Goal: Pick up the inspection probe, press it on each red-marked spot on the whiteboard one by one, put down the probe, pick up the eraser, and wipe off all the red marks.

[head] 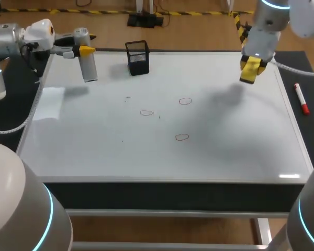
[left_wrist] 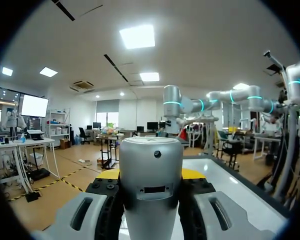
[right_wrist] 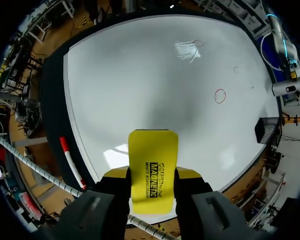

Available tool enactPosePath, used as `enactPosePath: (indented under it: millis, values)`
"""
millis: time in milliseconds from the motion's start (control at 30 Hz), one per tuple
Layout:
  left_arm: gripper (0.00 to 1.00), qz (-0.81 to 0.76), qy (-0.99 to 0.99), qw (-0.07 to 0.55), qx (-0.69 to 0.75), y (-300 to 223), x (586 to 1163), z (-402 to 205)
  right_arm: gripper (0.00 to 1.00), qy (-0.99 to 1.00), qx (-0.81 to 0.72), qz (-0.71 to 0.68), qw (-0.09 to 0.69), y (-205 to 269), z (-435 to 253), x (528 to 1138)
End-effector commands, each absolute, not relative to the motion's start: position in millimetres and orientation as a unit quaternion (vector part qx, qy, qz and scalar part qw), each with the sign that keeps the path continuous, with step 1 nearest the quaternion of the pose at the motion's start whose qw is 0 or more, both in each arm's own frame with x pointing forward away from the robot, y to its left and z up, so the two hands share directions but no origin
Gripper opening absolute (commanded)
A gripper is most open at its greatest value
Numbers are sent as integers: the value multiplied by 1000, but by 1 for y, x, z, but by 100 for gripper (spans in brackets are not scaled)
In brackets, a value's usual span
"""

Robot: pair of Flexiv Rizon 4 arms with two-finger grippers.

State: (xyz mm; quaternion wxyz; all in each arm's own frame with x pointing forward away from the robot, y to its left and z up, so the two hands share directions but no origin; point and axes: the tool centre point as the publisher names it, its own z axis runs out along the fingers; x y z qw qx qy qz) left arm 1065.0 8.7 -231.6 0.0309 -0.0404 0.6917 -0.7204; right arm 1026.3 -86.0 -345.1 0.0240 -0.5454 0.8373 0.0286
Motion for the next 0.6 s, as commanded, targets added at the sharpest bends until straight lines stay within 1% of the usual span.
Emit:
enactPosePath:
  millis: [33, 100, 133, 400, 600]
  values:
    - [0, -720, 692, 32, -41, 8, 1064, -230, 0, 822, -568, 29, 34, -58, -341, 1013]
    - [0, -720, 692, 32, -41, 8, 1064, -230, 0, 808, -589, 27, 20, -35, -338, 1005]
    - [0, -720, 692, 32, -41, 8, 1064, -230, 0, 799, -600, 21, 34, -24, -337, 1001]
    - [0, -720, 692, 32, -41, 8, 1064, -230, 0, 746, -665, -23, 20, 69, -335, 968]
    - [0, -720, 692, 32, -41, 8, 1064, -230, 0, 705, -709, -11, 17, 132, -341, 946]
